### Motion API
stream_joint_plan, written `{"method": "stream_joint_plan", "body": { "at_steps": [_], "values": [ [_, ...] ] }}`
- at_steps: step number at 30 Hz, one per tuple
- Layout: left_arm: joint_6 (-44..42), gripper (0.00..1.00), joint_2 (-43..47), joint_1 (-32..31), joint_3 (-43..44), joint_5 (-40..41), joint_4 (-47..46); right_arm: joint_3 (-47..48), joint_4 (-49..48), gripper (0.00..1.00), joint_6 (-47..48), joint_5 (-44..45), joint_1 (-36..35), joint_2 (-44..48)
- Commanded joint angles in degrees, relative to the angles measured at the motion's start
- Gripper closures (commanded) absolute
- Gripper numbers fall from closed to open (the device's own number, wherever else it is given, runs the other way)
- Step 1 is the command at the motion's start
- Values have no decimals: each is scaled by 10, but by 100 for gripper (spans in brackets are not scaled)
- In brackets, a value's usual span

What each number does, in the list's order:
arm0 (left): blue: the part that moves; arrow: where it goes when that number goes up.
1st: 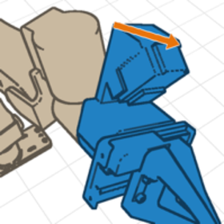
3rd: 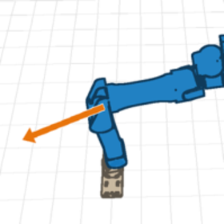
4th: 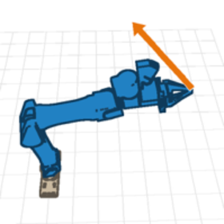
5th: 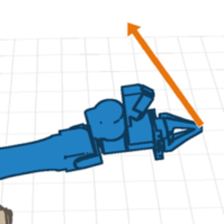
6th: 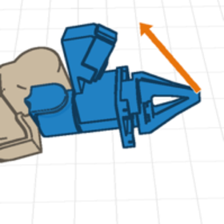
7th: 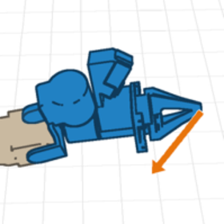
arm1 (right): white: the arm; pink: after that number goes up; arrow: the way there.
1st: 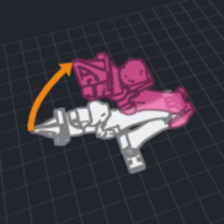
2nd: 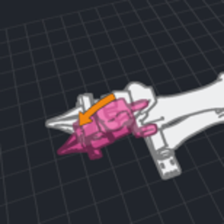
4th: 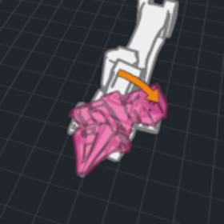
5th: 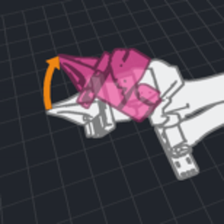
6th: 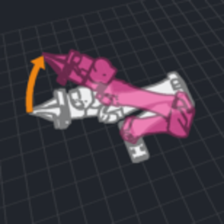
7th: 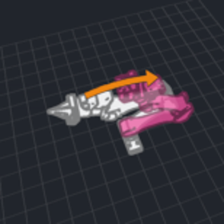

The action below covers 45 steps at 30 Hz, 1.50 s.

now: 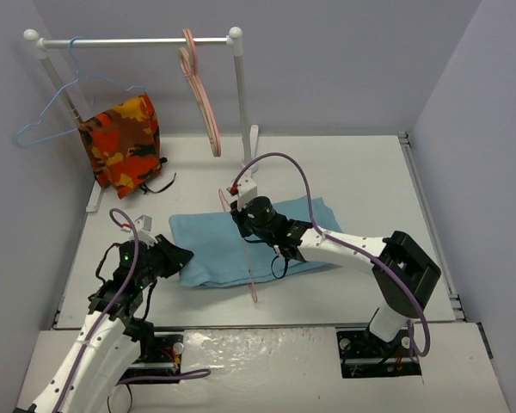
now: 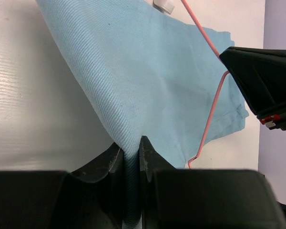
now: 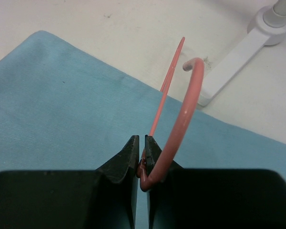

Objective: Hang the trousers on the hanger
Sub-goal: Place trousers on hanger

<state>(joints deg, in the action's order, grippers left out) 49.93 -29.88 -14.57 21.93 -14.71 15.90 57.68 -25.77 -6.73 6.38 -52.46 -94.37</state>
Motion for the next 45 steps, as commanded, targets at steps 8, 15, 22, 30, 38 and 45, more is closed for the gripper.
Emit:
{"method": "stream_joint_plan", "body": {
  "at_steps": [8, 15, 22, 30, 38, 45],
  "values": [
    [-18, 100, 42, -2, 36, 12, -34, 27, 31, 100, -8, 73, -1, 54],
    [-21, 100, 59, -2, 37, 15, -13, 20, 35, 100, 1, 52, 8, 63],
    [-25, 100, 79, -2, 37, 21, 13, 16, 33, 100, 2, 53, 9, 66],
    [-30, 100, 67, -2, 36, 15, 13, 10, 32, 100, 9, 40, 9, 72],
    [-41, 100, 62, -1, 41, 21, 26, 4, 40, 100, 22, 32, 15, 78],
    [-47, 100, 61, -1, 51, 25, 31, -3, 41, 100, 25, 37, 18, 80]
  ]
}}
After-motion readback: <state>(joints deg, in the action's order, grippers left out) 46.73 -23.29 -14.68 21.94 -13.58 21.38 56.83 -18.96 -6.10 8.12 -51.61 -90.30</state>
